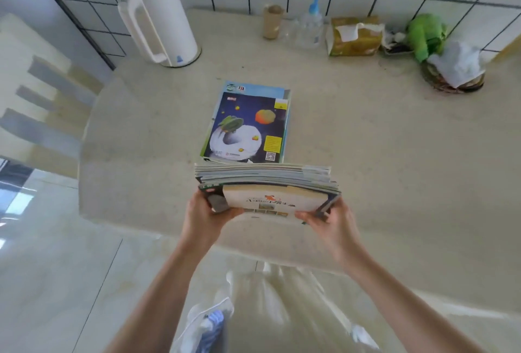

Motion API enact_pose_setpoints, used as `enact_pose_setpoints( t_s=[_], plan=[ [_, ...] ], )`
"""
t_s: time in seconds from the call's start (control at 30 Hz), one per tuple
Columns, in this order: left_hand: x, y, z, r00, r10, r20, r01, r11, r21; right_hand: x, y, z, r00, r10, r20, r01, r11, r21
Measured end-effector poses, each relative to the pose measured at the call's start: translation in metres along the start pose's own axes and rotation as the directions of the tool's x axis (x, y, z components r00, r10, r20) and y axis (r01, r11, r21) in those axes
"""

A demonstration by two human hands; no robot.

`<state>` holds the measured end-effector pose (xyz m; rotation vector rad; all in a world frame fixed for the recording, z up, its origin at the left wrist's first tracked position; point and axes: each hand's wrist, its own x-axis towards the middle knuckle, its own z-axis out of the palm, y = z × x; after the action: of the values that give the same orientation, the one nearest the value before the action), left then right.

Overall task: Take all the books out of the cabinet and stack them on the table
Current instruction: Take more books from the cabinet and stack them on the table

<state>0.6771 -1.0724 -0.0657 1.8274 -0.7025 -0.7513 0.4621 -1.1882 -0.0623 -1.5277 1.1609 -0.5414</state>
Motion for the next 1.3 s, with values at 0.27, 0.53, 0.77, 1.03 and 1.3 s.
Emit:
enact_pose_setpoints(
  t_s=[0.27,0.53,0.77,1.03,1.3],
  plan=[
    [0.023,-0.017,-0.011,0.997,-0.029,-0.073,0.035,0.996,0.082,0.026,0.010,0.023,0.996,-0.060,0.060,0.059,0.998,0.019],
    [0.025,-0.039,-0.024,0.998,-0.056,0.009,0.053,0.983,0.173,0.026,0.026,0.027,0.993,-0.056,0.102,0.064,0.995,-0.076],
    [0.027,-0.048,-0.024,0.994,-0.105,0.033,0.095,0.971,0.221,0.038,0.037,0.028,0.989,-0.129,0.073,0.145,0.943,-0.301],
    [0.045,-0.043,-0.023,0.979,-0.203,0.020,0.195,0.960,0.203,0.057,0.016,0.024,0.993,-0.007,0.115,0.037,0.964,-0.264],
    [0.109,0.003,-0.034,0.958,-0.279,0.060,0.277,0.960,0.045,0.119,-0.055,0.028,0.929,0.247,0.274,-0.257,0.967,0.000]
  ],
)
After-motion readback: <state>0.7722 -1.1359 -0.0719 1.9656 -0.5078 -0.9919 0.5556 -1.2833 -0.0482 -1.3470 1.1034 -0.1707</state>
